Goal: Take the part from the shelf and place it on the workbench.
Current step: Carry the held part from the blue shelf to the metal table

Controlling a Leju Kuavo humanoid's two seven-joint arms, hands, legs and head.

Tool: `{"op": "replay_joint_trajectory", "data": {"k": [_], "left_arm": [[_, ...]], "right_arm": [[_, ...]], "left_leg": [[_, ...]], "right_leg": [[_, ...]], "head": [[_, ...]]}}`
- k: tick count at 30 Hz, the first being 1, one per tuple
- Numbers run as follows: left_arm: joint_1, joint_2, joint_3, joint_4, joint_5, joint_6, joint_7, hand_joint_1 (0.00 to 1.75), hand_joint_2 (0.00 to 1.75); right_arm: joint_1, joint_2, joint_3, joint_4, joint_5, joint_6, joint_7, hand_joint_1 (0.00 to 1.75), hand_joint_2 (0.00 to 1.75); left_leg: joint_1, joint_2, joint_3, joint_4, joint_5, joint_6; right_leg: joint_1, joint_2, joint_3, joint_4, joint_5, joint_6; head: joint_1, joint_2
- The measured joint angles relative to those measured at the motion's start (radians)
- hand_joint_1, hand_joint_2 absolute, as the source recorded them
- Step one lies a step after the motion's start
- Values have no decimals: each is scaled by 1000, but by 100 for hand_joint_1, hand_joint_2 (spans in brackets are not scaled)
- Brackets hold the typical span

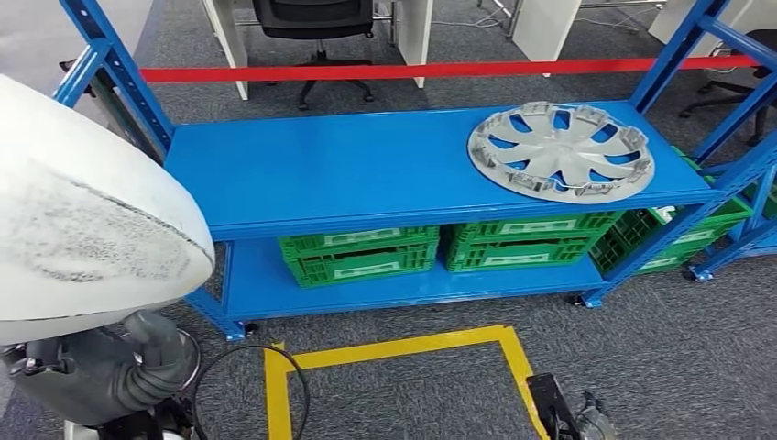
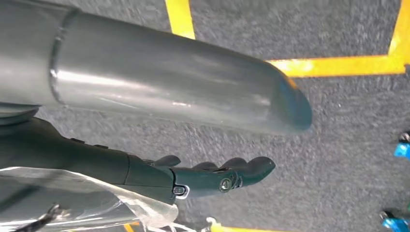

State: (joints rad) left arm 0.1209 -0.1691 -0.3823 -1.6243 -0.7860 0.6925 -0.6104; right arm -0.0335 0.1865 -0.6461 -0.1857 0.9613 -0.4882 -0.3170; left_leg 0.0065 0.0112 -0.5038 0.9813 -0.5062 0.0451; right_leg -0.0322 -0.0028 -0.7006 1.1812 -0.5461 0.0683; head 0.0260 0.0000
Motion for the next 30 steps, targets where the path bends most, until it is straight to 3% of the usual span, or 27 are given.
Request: {"op": "replay_joint_trajectory", "data": {"k": [1, 2, 3, 4, 6, 7, 8, 12, 14, 16, 17, 18, 19, 21, 23, 27, 28, 30], "left_arm": [[0, 1, -1, 0, -2, 0, 2, 175, 175], [1, 1, -2, 0, -4, 0, 5, 175, 175], [1, 2, -2, 0, -6, 0, 7, 175, 175], [2, 2, -3, -1, -9, 0, 11, 175, 175], [2, 4, -6, -1, -12, 0, 17, 175, 175], [2, 5, -8, -1, -12, 0, 20, 175, 175], [2, 6, -10, -1, -13, 0, 23, 175, 175], [-2, 16, -30, -1, 0, 0, 41, 175, 175], [-7, 26, -46, 1, 12, 0, 52, 175, 175], [-13, 36, -61, 6, 28, -2, 63, 175, 175], [-18, 44, -72, 9, 40, -4, 69, 175, 175], [-24, 51, -84, 14, 54, -7, 76, 175, 175], [-31, 59, -97, 18, 66, -9, 83, 175, 175], [-44, 71, -116, 24, 82, -11, 90, 175, 175], [-54, 78, -126, 28, 88, -11, 94, 175, 175], [-63, 86, -137, 31, 93, -11, 96, 175, 175], [-65, 86, -138, 32, 94, -11, 96, 175, 175], [-68, 88, -141, 34, 96, -11, 96, 175, 175]], "right_arm": [[0, 0, 0, 0, -2, 1, 0, 0, 0], [0, 0, -1, 0, -4, 0, -1, 0, 0], [1, 0, -2, 0, -6, -1, -4, 0, 0], [0, 0, -4, 0, -7, -3, -6, 0, 0], [-1, 0, -6, 0, -10, -7, -8, 0, 0], [-3, 0, -7, 0, -11, -9, -7, 0, 0], [-3, 0, -8, 0, -13, -10, -6, 0, 0], [0, 2, -16, 0, -25, -5, 1, 0, 0], [-1, 3, -23, 0, -31, 2, 1, 0, 0], [-1, 4, -29, 0, -40, 9, -2, 0, 0], [-1, 4, -33, 0, -47, 14, -4, 0, 0], [-1, 4, -38, 0, -52, 18, -7, 0, 0], [-1, 4, -43, 0, -56, 22, -9, 0, 0], [-1, 5, -50, 0, -61, 26, -11, 0, 0], [-2, 6, -54, 0, -64, 27, -12, 0, 0], [-3, 8, -57, 0, -65, 27, -12, 0, 0], [-3, 8, -58, 0, -65, 27, -12, 0, 0], [-3, 8, -58, 0, -66, 27, -13, 0, 0]], "left_leg": [[-2, 1, -10, 1, 7, 2], [-4, 2, -20, 3, 14, 2], [-6, 2, -28, 5, 19, 1], [-7, 2, -34, 8, 22, -1], [-9, 2, -43, 16, 25, -6], [-11, 2, -48, 22, 27, -11], [-13, 3, -52, 27, 28, -16], [-11, 2, -67, 44, 24, -39], [-8, -1, -99, 124, -34, -49], [-4, -2, -151, 256, -102, -58], [-3, -3, -165, 298, -115, -59], [-3, -3, -162, 304, -107, -59], [-3, -3, -142, 271, -82, -56], [-4, -4, -70, 138, -19, -44], [-9, -6, -26, 45, 6, -33], [-8, -5, -29, 16, 13, -15], [-6, -4, -29, 10, 18, -9], [-5, -2, -33, 6, 24, -1]], "right_leg": [[1, 0, -18, 62, -32, 1], [1, 0, -20, 96, -46, 1], [1, 0, -5, 96, -43, 0], [2, 0, 32, 52, -23, -2], [4, -1, 132, -91, 17, -7], [5, -1, 169, -149, 27, -11], [6, -1, 186, -178, 27, -14], [6, -1, 180, -185, 36, -37], [4, -2, 174, -188, 44, -50], [6, -2, 165, -187, 49, -55], [7, -2, 161, -186, 51, -56], [8, -2, 158, -185, 52, -56], [9, -2, 157, -184, 54, -55], [11, 0, 157, -184, 56, -52], [14, 1, 151, -182, 60, -45], [13, -1, 132, -175, 60, -23], [13, 0, 121, -152, 42, -19], [12, 1, 71, -44, -20, -13]], "head": [[0, 0], [0, 0], [0, 0], [0, 0], [1, 0], [0, 0], [0, 0], [-1, 0], [-5, 0], [-8, 0], [-8, 0], [-9, 0], [-8, 0], [-8, 0], [-8, 0], [-7, 0], [-6, 0], [-4, 0]]}}
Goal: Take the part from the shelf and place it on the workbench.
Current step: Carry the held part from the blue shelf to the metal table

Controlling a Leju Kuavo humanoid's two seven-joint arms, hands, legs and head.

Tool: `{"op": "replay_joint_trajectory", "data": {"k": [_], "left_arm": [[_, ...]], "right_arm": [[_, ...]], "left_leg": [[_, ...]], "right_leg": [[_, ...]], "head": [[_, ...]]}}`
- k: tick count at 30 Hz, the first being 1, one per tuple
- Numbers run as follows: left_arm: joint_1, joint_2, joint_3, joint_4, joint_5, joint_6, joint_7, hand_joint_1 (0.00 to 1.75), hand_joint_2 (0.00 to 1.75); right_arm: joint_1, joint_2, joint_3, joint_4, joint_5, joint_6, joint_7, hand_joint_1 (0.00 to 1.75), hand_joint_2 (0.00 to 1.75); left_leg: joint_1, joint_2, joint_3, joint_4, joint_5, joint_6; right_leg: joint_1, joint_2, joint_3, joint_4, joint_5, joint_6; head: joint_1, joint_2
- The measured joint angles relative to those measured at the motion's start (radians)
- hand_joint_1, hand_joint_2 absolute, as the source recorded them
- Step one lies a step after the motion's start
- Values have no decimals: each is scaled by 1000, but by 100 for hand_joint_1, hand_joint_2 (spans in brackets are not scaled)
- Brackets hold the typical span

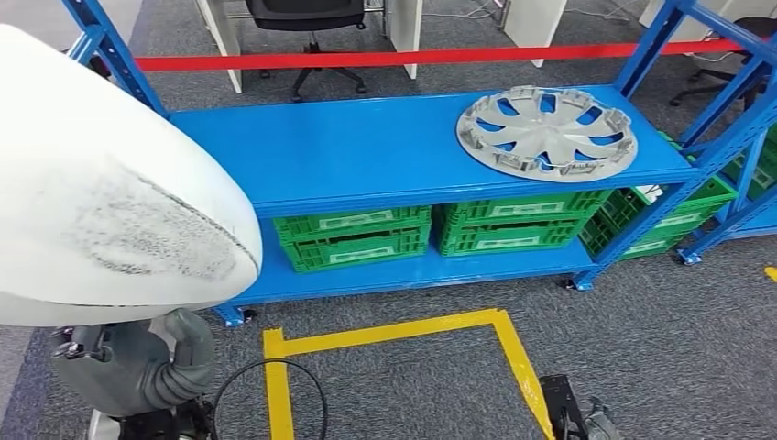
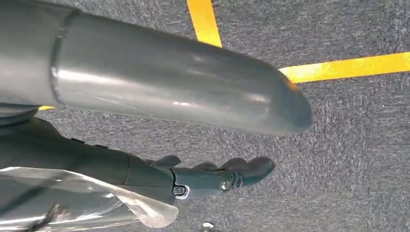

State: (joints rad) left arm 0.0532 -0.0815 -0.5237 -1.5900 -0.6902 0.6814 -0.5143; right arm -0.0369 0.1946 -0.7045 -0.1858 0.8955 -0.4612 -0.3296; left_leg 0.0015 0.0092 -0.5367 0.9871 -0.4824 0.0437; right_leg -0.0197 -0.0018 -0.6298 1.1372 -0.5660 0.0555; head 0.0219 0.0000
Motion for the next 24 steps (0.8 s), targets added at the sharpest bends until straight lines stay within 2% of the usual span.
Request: {"op": "replay_joint_trajectory", "data": {"k": [1, 2, 3, 4, 5, 7, 8, 9, 11, 12, 14, 16, 17, 18, 19, 20, 22, 23, 24], "left_arm": [[-1, 1, -2, 1, 1, 0, 1, 175, 175], [-1, 1, -3, 2, 3, -1, 1, 175, 175], [-2, 2, -6, 4, 7, -1, 3, 175, 175], [-5, 4, -11, 6, 13, -2, 6, 175, 175], [-9, 6, -19, 9, 23, -6, 10, 175, 175], [-21, 14, -42, 17, 47, -14, 20, 175, 175], [-28, 18, -54, 21, 61, -18, 25, 175, 175], [-36, 22, -67, 25, 82, -24, 28, 175, 175], [-51, 30, -92, 32, 135, -36, 29, 175, 175], [-57, 33, -104, 34, 158, -39, 28, 175, 175], [-67, 40, -120, 38, 183, -33, 27, 175, 175], [-72, 47, -128, 42, 192, -26, 26, 175, 175], [-73, 49, -131, 43, 194, -24, 26, 175, 175], [-74, 52, -133, 43, 195, -22, 26, 175, 175], [-75, 54, -134, 43, 197, -20, 26, 175, 175], [-77, 55, -136, 43, 198, -19, 26, 175, 175], [-82, 58, -137, 43, 201, -14, 24, 175, 175], [-83, 60, -137, 43, 203, -11, 22, 175, 175], [-86, 61, -137, 43, 204, -9, 20, 175, 175]], "right_arm": [[1, 0, -1, 0, 0, 0, 0, 0, 0], [2, 0, -2, 0, 0, 0, 0, 0, 0], [3, 0, -3, 0, 0, 1, -1, 0, 0], [4, 0, -5, 0, -1, 2, -2, 0, 0], [3, -1, -6, 0, -3, 5, -4, 0, 0], [-3, -4, -9, 0, -6, 13, -5, 0, 0], [-7, -5, -10, 0, -7, 17, -5, 0, 0], [-9, -5, -12, 0, -8, 19, -4, 0, 0], [-9, -5, -16, 0, -9, 22, -2, 0, 0], [-8, -5, -19, 0, -10, 22, -1, 0, 0], [-8, -6, -24, 0, -10, 24, 0, 0, 0], [-9, -6, -27, 0, -11, 27, 2, 0, 0], [-9, -6, -29, 0, -13, 29, 4, 0, 0], [-8, -7, -32, 0, -17, 33, 5, 0, 0], [-8, -7, -36, 0, -22, 37, 8, 0, 0], [-9, -7, -39, 0, -27, 41, 10, 0, 0], [-12, -6, -46, 0, -37, 47, 14, 0, 0], [-14, -5, -50, 0, -42, 48, 13, 0, 0], [-16, -5, -53, 0, -45, 49, 12, 0, 0]], "left_leg": [[-1, 1, -3, 1, 1, 2], [-2, 3, -6, 1, 2, 2], [-2, 6, -7, 2, 3, 3], [-2, 10, -7, 4, 3, 2], [-2, 15, -7, 5, 2, 1], [-7, 23, -8, 13, -2, -5], [-10, 30, -10, 17, -4, -10], [-14, 37, -13, 21, -5, -14], [-16, 54, -17, 25, -7, -20], [-15, 52, -18, 32, -15, -24], [-9, 29, -40, 93, -61, -35], [-4, 6, -93, 224, -130, -43], [-4, 4, -118, 282, -153, -44], [-3, 3, -131, 312, -156, -43], [-4, 1, -125, 301, -137, -40], [-4, -4, -103, 255, -103, -35], [-4, -45, -44, 124, -31, -20], [-4, -65, -24, 78, -12, -13], [-5, -79, -15, 53, -5, -9]], "right_leg": [[0, 0, -31, 70, -30, 3], [0, 0, -53, 124, -47, 5], [0, 0, -60, 143, -44, 7], [0, -2, -47, 121, -22, 7], [0, -8, -17, 65, 12, 6], [3, -42, 50, -70, 61, 3], [6, -56, 69, -111, 70, -3], [8, -63, 76, -129, 70, -8], [8, -46, 72, -130, 72, -21], [7, -37, 71, -131, 75, -26], [4, -18, 68, -133, 80, -38], [4, 3, 64, -132, 83, -45], [4, 14, 62, -132, 84, -46], [4, 25, 61, -132, 85, -47], [5, 37, 61, -131, 85, -47], [6, 49, 62, -131, 86, -46], [6, 72, 62, -131, 88, -44], [5, 83, 58, -130, 90, -40], [3, 92, 53, -129, 93, -36]], "head": [[0, 0], [0, 0], [0, 0], [0, 0], [0, 0], [2, 0], [1, 0], [0, 0], [-2, 0], [-3, 0], [-5, 0], [-6, 0], [-6, 0], [-6, 0], [-6, 0], [-6, 0], [-4, 0], [-4, 0], [-5, 0]]}}
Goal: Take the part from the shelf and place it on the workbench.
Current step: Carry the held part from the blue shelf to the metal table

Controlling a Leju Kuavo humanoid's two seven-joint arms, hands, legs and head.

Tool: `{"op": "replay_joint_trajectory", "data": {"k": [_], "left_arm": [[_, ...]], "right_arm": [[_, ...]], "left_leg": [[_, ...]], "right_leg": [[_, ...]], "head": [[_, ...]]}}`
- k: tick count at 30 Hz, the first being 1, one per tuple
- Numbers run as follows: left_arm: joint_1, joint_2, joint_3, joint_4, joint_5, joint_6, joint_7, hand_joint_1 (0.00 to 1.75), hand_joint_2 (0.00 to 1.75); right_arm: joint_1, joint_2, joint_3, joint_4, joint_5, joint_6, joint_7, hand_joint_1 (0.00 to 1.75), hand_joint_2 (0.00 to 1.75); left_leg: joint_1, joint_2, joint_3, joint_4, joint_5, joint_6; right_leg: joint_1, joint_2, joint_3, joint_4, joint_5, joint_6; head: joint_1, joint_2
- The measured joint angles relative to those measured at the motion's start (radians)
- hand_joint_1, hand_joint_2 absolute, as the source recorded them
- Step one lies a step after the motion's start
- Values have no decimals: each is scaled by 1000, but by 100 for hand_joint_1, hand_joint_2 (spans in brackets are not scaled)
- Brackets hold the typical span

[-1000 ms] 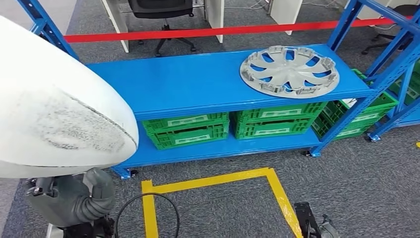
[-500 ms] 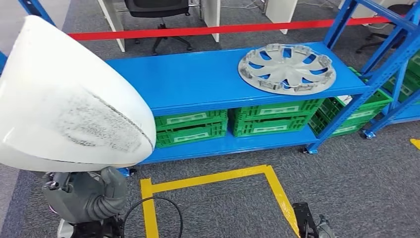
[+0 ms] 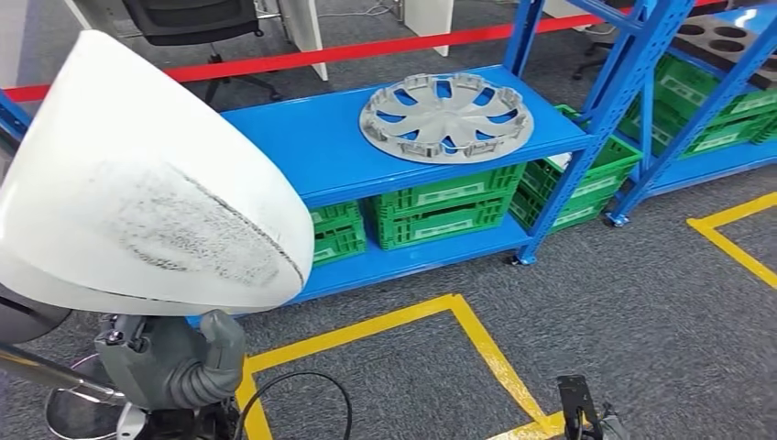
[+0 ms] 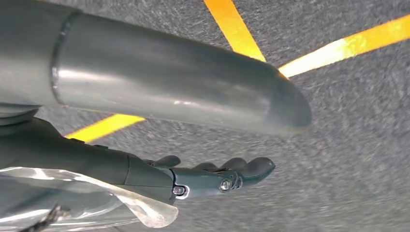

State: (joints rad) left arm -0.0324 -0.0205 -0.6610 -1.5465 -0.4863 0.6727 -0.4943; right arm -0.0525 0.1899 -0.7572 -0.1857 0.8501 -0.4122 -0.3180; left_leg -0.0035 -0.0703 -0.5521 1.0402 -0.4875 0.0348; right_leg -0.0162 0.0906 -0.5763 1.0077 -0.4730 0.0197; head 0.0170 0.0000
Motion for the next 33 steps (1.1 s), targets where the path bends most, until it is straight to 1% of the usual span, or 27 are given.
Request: {"op": "replay_joint_trajectory", "data": {"k": [1, 2, 3, 5, 7, 8, 9, 10, 11, 12, 13, 14, 15, 16, 17, 18, 20, 22, 24, 25, 26, 27, 28, 30, 31, 32, 33], "left_arm": [[-2, 1, 0, 0, 1, 2, -2, 175, 175], [-5, 1, 0, -1, 2, 4, -4, 175, 175], [-7, 0, 0, -2, 2, 4, -5, 175, 175], [-7, -1, 0, -3, 3, 4, -6, 175, 175], [-5, -1, 0, -4, 3, 5, -6, 175, 175], [-5, -1, 0, -4, 3, 5, -6, 175, 175], [-4, -1, 0, -4, 3, 5, -6, 175, 175], [-4, -1, 0, -4, 3, 5, -6, 175, 175], [-4, -1, 0, -4, 3, 3, -6, 175, 175], [-4, -1, 0, -4, 4, -1, -6, 175, 175], [-5, -1, 0, -4, 4, -7, -6, 175, 175], [-7, -1, 1, -4, 4, -13, -7, 175, 175], [-9, 0, 1, -5, 4, -18, -8, 175, 175], [-13, 0, 1, -5, 4, -22, -9, 175, 175], [-16, 0, 1, -5, 3, -26, -9, 175, 175], [-21, 0, 1, -7, 3, -30, -9, 175, 175], [-27, 1, 2, -10, 0, -40, -9, 175, 175], [-28, 3, 3, -12, -2, -50, -7, 175, 175], [-29, 4, 4, -12, -3, -56, -6, 175, 175], [-30, 4, 4, -12, -3, -58, -6, 175, 175], [-30, 4, 3, -12, -3, -59, -6, 175, 175], [-31, 4, 3, -12, -2, -60, -6, 175, 175], [-32, 4, 3, -12, -2, -60, -6, 175, 175], [-33, 5, 4, -13, -2, -62, -6, 175, 175], [-34, 6, 4, -14, -1, -64, -6, 175, 175], [-35, 6, 4, -14, 0, -67, -6, 175, 175], [-36, 6, 4, -15, 1, -70, -6, 175, 175]], "right_arm": [[-1, 1, -2, 0, -2, 0, -3, 0, 0], [0, 0, -5, 0, -4, 1, -6, 0, 0], [1, 0, -8, 0, -6, 1, -10, 0, 0], [0, -1, -15, 0, -15, 2, -16, 0, 0], [-3, -1, -22, 0, -24, 4, -20, 0, 0], [-3, -1, -25, 0, -27, 5, -22, 0, 0], [-2, -1, -28, 0, -30, 4, -22, 0, 0], [-1, -1, -31, 0, -33, 3, -23, 0, 0], [-1, -1, -34, 0, -35, 2, -22, 0, 0], [-1, -1, -38, -1, -38, 1, -22, 0, 0], [-4, -1, -41, -1, -43, 0, -21, 0, 0], [-9, 0, -45, -1, -48, 0, -19, 0, 0], [-13, 0, -50, -1, -53, 0, -17, 0, 0], [-16, 0, -54, -1, -57, 1, -15, 0, 0], [-17, 0, -58, -1, -59, 1, -14, 0, 0], [-17, 1, -63, -1, -63, 1, -13, 0, 0], [-19, 1, -71, -1, -72, 1, -12, 0, 0], [-25, 1, -80, -2, -83, 1, -14, 0, 0], [-26, 2, -88, -2, -91, 2, -16, 0, 0], [-26, 2, -92, -2, -94, 2, -17, 0, 0], [-25, 2, -95, -2, -96, 2, -17, 0, 0], [-24, 2, -99, -2, -99, 2, -17, 0, 0], [-24, 2, -103, -2, -102, 2, -18, 0, 0], [-25, 5, -108, -2, -106, 4, -21, 0, 0], [-26, 6, -110, -2, -107, 5, -24, 0, 0], [-26, 8, -113, -2, -108, 5, -27, 0, 0], [-24, 8, -116, -2, -109, 5, -29, 0, 0]], "left_leg": [[-1, -2, 1, -8, -2, 2], [0, 8, 3, -18, -2, 3], [2, 19, 6, -29, -1, 4], [9, 44, 12, -50, 4, 7], [9, 69, 14, -54, 7, 11], [8, 82, 13, -53, 7, 11], [7, 95, 13, -52, 6, 11], [7, 108, 13, -51, 5, 11], [7, 119, 14, -50, 4, 9], [7, 130, 15, -48, 2, 6], [4, 141, 15, -44, -2, 2], [0, 150, 15, -40, -5, -2], [-4, 159, 15, -36, -8, -6], [-8, 168, 14, -33, -9, -9], [-9, 177, 15, -31, -10, -11], [-8, 176, 16, -29, -15, -15], [-1, 139, 4, 12, -51, -25], [4, 93, -43, 132, -121, -31], [4, 83, -93, 250, -170, -31], [4, 82, -104, 275, -174, -30], [4, 81, -101, 269, -160, -27], [4, 77, -85, 234, -131, -23], [3, 66, -58, 172, -91, -16], [3, 17, -3, 43, -27, 0], [2, -3, 13, 3, -14, 5], [1, -12, 17, -13, -14, 8], [0, -6, 18, -19, -13, 8]], "right_leg": [[-2, 9, -5, 0, 4, 6], [-2, 18, -11, -2, 8, 13], [-2, 16, -18, -1, 7, 18], [3, -22, -45, 40, -23, 28], [3, -70, -98, 156, -84, 35], [2, -80, -126, 218, -107, 39], [1, -84, -142, 257, -115, 42], [1, -88, -141, 260, -105, 45], [0, -95, -118, 220, -78, 46], [0, -111, -81, 152, -44, 46], [3, -136, -41, 83, -21, 44], [5, -154, -13, 31, -6, 38], [8, -167, 2, 3, -3, 32], [10, -166, 4, -3, -6, 24], [8, -153, 0, -2, -4, 16], [7, -143, -2, -2, -2, 11], [4, -121, -4, -3, 3, -2], [3, -94, -7, -3, 7, -10], [4, -71, -11, -2, 10, -14], [4, -61, -11, -2, 11, -14], [5, -50, -11, -2, 11, -14], [6, -37, -11, -2, 13, -14], [6, -21, -11, -2, 14, -13], [7, 7, -13, -1, 18, -8], [5, 19, -18, 0, 21, -4], [2, 29, -24, 0, 25, 2], [1, 40, -30, 0, 29, 9]], "head": [[-1, 0], [-3, 0], [-4, 0], [2, 0], [7, 0], [7, 0], [7, 0], [7, 0], [7, 0], [7, 0], [8, 0], [8, 0], [8, 0], [7, 0], [6, 0], [6, 0], [5, 0], [5, 0], [5, 0], [5, 0], [5, 0], [5, 0], [5, 0], [6, 0], [5, 0], [5, 0], [4, 0]]}}
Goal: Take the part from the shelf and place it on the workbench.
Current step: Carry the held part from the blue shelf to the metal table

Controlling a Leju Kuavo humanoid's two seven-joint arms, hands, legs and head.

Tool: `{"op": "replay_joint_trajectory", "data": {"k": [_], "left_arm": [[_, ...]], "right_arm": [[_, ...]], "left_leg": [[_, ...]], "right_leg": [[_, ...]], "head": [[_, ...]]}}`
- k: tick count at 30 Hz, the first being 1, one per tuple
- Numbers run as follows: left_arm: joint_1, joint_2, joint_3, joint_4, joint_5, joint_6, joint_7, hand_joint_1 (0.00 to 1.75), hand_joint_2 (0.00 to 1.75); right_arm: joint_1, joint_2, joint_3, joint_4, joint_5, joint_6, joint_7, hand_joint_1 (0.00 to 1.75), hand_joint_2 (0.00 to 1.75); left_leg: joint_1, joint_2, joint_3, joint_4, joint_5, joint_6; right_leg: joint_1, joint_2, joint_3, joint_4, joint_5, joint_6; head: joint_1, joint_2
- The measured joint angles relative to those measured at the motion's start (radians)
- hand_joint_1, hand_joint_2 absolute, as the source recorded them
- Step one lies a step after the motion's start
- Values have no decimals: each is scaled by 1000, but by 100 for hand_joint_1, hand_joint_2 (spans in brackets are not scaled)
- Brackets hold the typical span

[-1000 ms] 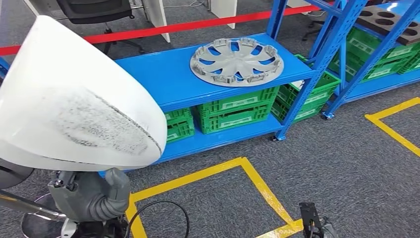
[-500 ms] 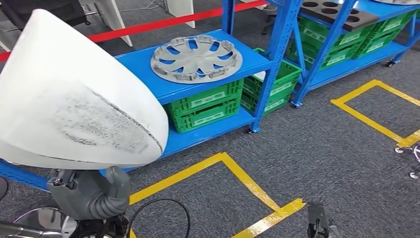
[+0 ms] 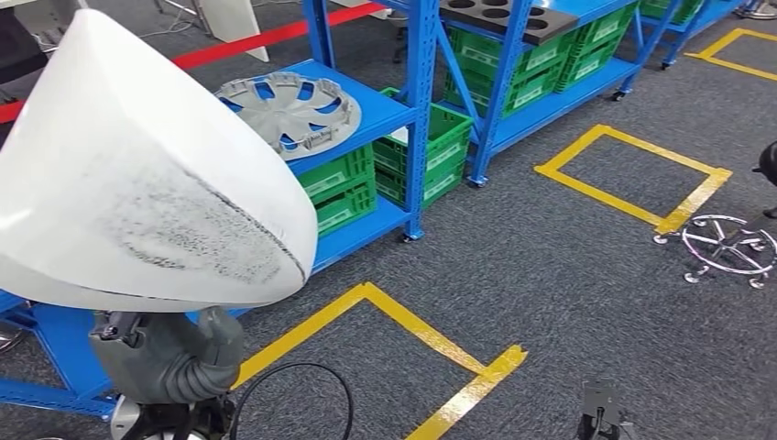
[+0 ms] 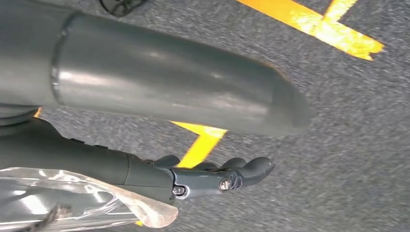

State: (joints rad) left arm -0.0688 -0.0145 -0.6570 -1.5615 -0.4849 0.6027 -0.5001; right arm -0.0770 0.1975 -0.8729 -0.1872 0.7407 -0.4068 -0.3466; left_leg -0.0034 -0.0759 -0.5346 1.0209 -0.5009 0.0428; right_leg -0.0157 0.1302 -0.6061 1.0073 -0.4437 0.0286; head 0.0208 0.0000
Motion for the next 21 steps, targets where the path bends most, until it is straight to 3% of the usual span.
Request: {"op": "replay_joint_trajectory", "data": {"k": [1, 3, 5, 7, 8, 9, 11, 13, 14, 16, 18, 19, 21], "left_arm": [[-2, -1, 0, -1, 2, -3, 0, 175, 175], [-3, -4, 0, -2, 4, -7, 0, 175, 175], [-4, -6, -1, -3, 6, -9, 0, 175, 175], [-3, -6, -1, -3, 7, -9, 1, 175, 175], [-3, -6, -1, -3, 8, -9, 1, 175, 175], [-3, -6, -1, -3, 8, -9, 1, 175, 175], [-3, -6, -2, -3, 8, -9, 1, 175, 175], [-4, -6, -2, -4, 10, -11, 1, 175, 175], [-5, -6, -2, -4, 12, -14, 1, 175, 175], [-6, -7, -3, -4, 18, -23, 0, 175, 175], [-8, -8, -4, -4, 22, -30, 0, 175, 175], [-7, -7, -4, -4, 23, -33, 0, 175, 175], [-6, -6, -5, -4, 28, -40, 0, 175, 175]], "right_arm": [[3, 0, -2, 0, -2, 0, -2, 0, 0], [7, -1, -8, 0, -7, -2, -4, 0, 0], [4, -1, -12, 0, -12, -3, -6, 0, 0], [3, -1, -14, 0, -14, -2, -6, 0, 0], [4, -2, -15, 0, -14, -2, -6, 0, 0], [5, -2, -16, 0, -15, -2, -6, 0, 0], [6, -3, -20, 0, -16, -2, -6, 0, 0], [2, -3, -23, 0, -16, -2, -7, 0, 0], [1, -3, -24, 0, -16, -2, -8, 0, 0], [4, -3, -27, 0, -19, -4, -11, 0, 0], [9, -2, -31, 0, -23, -7, -13, 0, 0], [8, -1, -33, 0, -25, -10, -13, 0, 0], [7, -1, -37, -1, -30, -18, -11, 0, 0]], "left_leg": [[2, 11, 1, -8, 2, 0], [8, 36, 5, -24, 11, 1], [9, 66, 6, -32, 15, 4], [8, 97, 4, -31, 15, 5], [8, 112, 3, -31, 15, 4], [8, 126, 4, -30, 14, 3], [8, 151, 7, -29, 10, -3], [2, 172, 8, -22, 4, -14], [-2, 181, 8, -20, 2, -18], [-4, 198, 9, -18, 0, -24], [1, 174, 4, 4, -23, -33], [4, 148, -11, 42, -50, -38], [7, 99, -65, 171, -120, -40]], "right_leg": [[-2, 3, -6, 0, 2, 6], [2, -38, -27, 26, -17, 17], [4, -101, -77, 129, -76, 27], [0, -122, -130, 252, -126, 37], [-3, -125, -138, 275, -128, 41], [-5, -130, -124, 257, -111, 44], [-6, -160, -48, 125, -54, 46], [-2, -194, 17, 13, -24, 35], [1, -201, 27, -5, -24, 27], [4, -183, 24, -4, -23, 8], [1, -162, 21, -5, -20, -5], [-1, -151, 20, -6, -17, -11], [-1, -126, 17, -6, -14, -19]], "head": [[-1, 0], [4, 0], [11, 0], [13, 0], [14, 0], [14, 0], [14, 0], [14, 0], [14, 0], [13, 0], [12, 0], [10, 0], [8, 0]]}}
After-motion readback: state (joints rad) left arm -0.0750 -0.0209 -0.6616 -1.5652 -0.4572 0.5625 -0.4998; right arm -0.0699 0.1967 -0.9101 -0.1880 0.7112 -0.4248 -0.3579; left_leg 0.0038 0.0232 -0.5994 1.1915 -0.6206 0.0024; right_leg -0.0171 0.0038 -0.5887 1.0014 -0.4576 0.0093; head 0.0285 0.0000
